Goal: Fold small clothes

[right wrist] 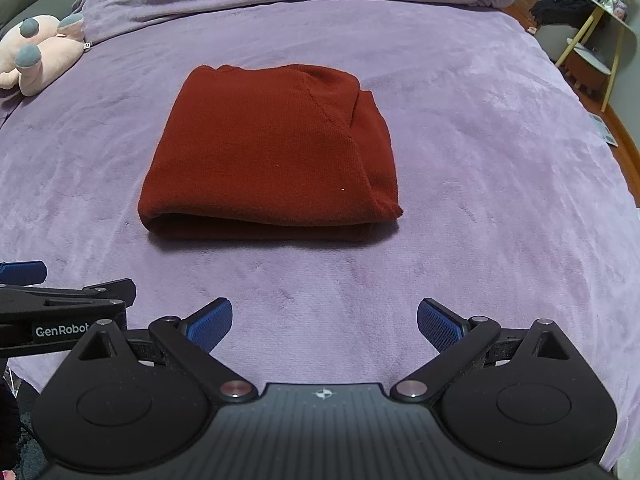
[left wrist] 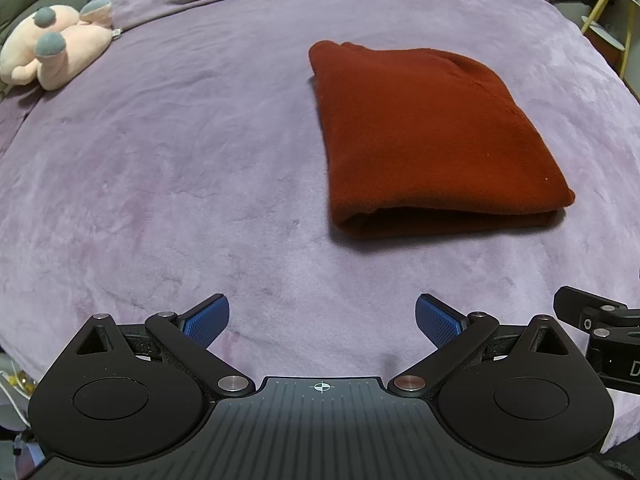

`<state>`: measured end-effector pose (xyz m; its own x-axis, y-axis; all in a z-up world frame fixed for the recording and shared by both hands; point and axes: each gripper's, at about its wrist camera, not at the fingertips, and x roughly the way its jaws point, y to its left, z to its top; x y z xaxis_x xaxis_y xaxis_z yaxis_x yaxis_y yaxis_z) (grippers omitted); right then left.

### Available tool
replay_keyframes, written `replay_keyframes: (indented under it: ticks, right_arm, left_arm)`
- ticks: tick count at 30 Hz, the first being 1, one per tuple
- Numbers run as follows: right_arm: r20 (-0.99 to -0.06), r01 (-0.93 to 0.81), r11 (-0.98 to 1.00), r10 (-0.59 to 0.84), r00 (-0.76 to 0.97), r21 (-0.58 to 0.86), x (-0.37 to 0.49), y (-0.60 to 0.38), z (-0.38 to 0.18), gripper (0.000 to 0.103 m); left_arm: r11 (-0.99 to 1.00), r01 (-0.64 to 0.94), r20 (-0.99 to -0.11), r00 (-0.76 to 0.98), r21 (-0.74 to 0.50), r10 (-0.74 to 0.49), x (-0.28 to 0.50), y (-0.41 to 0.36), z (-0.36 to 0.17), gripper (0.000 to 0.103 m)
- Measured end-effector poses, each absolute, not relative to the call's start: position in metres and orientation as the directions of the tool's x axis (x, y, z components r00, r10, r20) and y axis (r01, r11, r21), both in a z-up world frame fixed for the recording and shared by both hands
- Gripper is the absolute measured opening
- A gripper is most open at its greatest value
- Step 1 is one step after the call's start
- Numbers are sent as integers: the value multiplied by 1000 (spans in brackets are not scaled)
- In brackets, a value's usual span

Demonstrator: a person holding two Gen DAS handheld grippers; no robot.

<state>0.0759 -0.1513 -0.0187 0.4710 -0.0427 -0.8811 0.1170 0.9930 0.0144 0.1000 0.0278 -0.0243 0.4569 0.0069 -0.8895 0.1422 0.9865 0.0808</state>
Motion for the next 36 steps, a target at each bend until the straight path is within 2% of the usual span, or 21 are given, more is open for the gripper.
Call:
replay_keyframes:
  ticks: [36]
  right_arm:
    - [-872,116,993,-39,488,21,74,-153,-9,99]
  left_arm:
    - [984,154,-891,454,88,9,104,27,-21,102]
